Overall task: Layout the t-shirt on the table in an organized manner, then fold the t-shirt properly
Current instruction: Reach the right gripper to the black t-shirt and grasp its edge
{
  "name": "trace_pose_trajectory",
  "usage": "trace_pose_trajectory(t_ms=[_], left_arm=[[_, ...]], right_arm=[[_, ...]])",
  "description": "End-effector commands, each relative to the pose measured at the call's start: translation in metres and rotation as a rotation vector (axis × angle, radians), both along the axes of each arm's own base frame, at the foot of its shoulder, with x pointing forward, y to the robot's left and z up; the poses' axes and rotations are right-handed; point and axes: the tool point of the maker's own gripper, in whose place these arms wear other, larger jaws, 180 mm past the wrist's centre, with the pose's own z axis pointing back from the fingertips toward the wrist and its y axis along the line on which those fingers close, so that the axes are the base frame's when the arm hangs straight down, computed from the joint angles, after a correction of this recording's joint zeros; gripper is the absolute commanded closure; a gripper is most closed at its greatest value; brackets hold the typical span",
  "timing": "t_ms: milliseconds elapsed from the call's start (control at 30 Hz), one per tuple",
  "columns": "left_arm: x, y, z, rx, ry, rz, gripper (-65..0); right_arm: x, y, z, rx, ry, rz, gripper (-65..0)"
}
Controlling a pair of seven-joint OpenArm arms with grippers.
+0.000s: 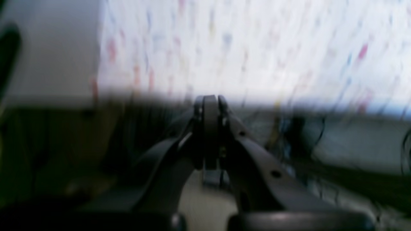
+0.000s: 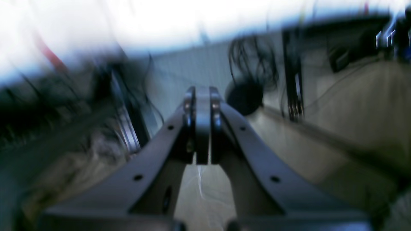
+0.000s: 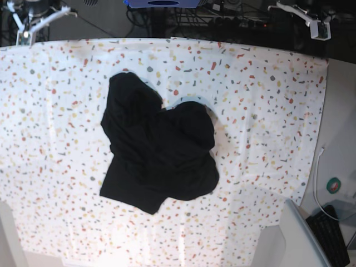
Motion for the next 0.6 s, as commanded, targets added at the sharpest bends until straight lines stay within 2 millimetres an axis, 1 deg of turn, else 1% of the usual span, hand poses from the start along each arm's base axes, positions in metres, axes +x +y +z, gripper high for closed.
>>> trace_pose_trajectory(t_ms=[0, 67, 100, 167, 200, 233, 267, 300, 333, 367, 400, 467, 500, 533, 567], left_arm=[[0.016, -0.002, 0.012, 0.000, -0.063, -0.012, 0.0], [0.039, -0.003, 0.017, -0.006, -0.116, -0.004, 0.0], [0.046, -0.003, 0.016, -0.011, -0.110, 0.011, 0.0], [0.064, -0.002, 0.011, -0.025, -0.092, 0.042, 0.0], [0.071, 0.003, 0.008, -0.026, -0.073, 0.064, 0.0], [0.074, 0.009, 0.003, -0.030, -0.049, 0.095, 0.0], [0.077, 0.014, -0.003, -0.038, -0.029, 0.132, -9.1], [0.081, 0.021, -0.005, -0.043, -0.026, 0.165, -16.8], [0.082, 0.029, -0.008, -0.045, -0.029, 0.205, -21.7], [0.083, 0.039, -0.010, -0.046, -0.037, 0.246, -23.9], [0.083, 0.047, -0.015, -0.049, -0.036, 0.281, -23.7], [0.086, 0.058, -0.024, -0.053, -0.030, 0.322, -23.9], [0.088, 0.061, -0.022, -0.052, -0.038, 0.332, -23.9], [0.091, 0.061, -0.015, -0.040, -0.054, 0.329, -23.9], [0.092, 0.058, -0.003, -0.030, -0.078, 0.314, -23.9]], right_arm=[[0.024, 0.003, 0.010, 0.001, -0.057, 0.018, 0.0], [0.061, 0.015, 0.013, 0.039, -0.083, 0.027, 0.0], [0.075, 0.021, 0.013, 0.060, -0.074, 0.030, 0.0], [0.111, 0.034, 0.020, 0.100, -0.087, 0.050, 0.0], [0.129, 0.044, 0.025, 0.118, -0.101, 0.079, 0.0], [0.149, 0.055, 0.033, 0.132, -0.126, 0.128, -7.5], [0.167, 0.068, 0.039, 0.144, -0.150, 0.196, -16.4], [0.184, 0.082, 0.044, 0.155, -0.171, 0.267, -24.0], [0.199, 0.096, 0.047, 0.165, -0.185, 0.333, -30.2], [0.213, 0.109, 0.046, 0.177, -0.186, 0.397, -33.8], [0.225, 0.119, 0.043, 0.186, -0.183, 0.442, -34.1], [0.247, 0.131, 0.036, 0.202, -0.164, 0.493, -32.4], [0.255, 0.134, 0.033, 0.208, -0.155, 0.506, -31.8], [0.262, 0.137, 0.030, 0.216, -0.149, 0.508, -31.4], [0.269, 0.139, 0.030, 0.221, -0.148, 0.509, -31.4]])
